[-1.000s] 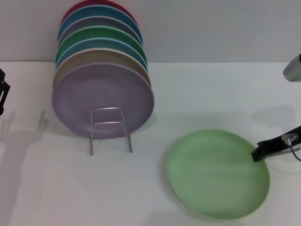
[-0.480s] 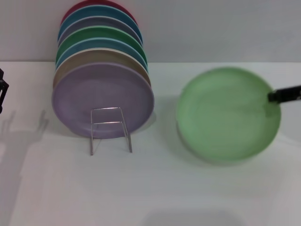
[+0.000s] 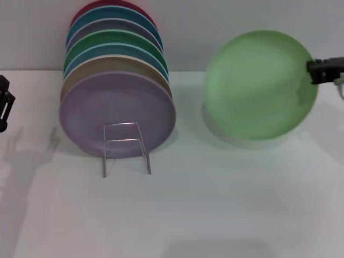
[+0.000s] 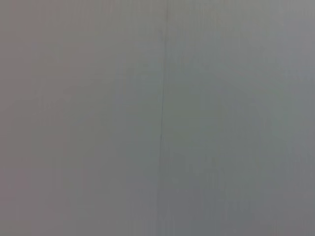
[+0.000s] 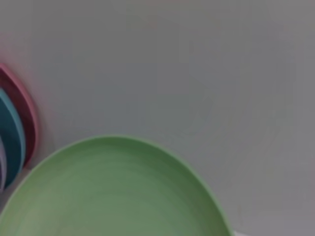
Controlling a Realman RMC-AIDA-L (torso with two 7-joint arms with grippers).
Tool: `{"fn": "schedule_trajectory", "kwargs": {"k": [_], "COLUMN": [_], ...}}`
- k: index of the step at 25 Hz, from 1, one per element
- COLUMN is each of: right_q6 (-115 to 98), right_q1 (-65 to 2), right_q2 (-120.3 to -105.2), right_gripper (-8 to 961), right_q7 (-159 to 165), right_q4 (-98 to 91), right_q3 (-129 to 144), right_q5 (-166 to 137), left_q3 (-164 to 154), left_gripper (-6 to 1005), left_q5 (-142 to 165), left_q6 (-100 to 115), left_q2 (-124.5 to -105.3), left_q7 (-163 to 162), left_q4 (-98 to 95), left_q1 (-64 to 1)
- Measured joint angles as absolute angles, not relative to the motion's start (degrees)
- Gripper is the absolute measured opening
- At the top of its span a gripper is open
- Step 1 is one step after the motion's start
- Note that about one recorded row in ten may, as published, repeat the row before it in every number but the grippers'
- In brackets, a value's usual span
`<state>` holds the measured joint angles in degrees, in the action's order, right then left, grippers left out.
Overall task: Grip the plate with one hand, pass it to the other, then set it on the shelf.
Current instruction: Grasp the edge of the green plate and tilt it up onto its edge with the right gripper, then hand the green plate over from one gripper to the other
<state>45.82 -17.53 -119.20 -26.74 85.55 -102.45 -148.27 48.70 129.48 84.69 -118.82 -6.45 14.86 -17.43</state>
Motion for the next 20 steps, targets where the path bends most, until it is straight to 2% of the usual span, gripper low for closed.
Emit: {"fn": "schedule_trajectory", "kwargs": {"k": [10, 13, 20], "right_q6": [22.75, 9.39, -10.66], "right_q1": [-15.2, -12.45, -11.46], "right_q2": [-119.32, -119.37, -119.36], "right_gripper": [19, 20, 21], "right_q7": [-26.74, -26.56, -24.53], "right_q4": [78.38, 75.25, 66.05], "right_q3": [-92.07, -86.86, -79.58], "right_q5": [-147.97, -147.57, -147.46], "left_q3": [48.69, 48.69, 48.37], "left_gripper": [807, 807, 807], "left_q5": [129.47, 129.45, 129.45], "left_q6": [84.79, 84.9, 85.21], "left_q2": [-118.77, -118.75, -118.82], "left_q7": [-6.55, -6.59, -6.65], "left_q4": [14.85, 14.86, 15.47], "left_q1": [-17.58, -17.59, -17.47]}}
